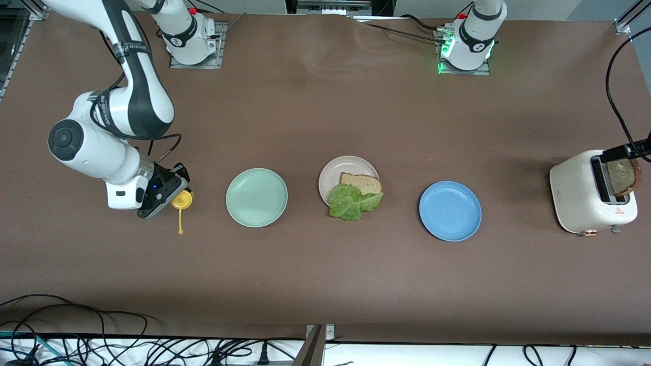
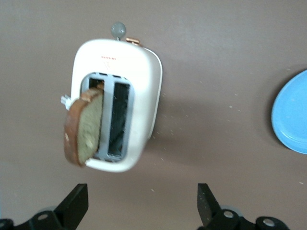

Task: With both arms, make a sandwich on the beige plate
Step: 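Set the bottle down by the mint plate while the left gripper reaches toaster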

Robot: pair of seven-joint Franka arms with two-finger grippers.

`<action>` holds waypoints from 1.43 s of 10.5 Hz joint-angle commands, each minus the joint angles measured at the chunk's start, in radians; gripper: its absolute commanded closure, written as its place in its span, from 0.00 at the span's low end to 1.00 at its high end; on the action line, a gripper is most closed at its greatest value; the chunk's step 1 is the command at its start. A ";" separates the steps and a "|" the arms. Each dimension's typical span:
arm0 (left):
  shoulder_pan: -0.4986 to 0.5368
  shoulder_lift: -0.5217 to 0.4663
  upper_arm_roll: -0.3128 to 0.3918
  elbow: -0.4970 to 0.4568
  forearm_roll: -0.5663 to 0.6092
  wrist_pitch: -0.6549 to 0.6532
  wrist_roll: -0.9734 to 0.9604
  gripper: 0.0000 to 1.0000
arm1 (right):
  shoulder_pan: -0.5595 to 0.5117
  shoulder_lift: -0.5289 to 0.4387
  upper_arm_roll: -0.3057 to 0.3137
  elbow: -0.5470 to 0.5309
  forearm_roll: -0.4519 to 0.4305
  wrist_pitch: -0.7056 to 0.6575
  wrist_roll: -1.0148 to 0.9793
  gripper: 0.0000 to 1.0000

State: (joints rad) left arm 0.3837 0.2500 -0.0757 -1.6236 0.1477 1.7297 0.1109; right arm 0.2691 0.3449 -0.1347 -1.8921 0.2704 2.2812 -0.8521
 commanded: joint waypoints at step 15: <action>0.119 0.198 -0.013 0.041 0.110 0.071 0.125 0.99 | -0.103 0.151 0.073 -0.139 0.599 0.224 -0.673 0.86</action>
State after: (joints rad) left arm 0.4969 0.4271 -0.0788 -1.6155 0.2200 1.8052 0.2225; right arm 0.1856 0.4881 -0.0794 -2.0461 0.8336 2.5029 -1.4947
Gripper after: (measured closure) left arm 0.568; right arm 0.665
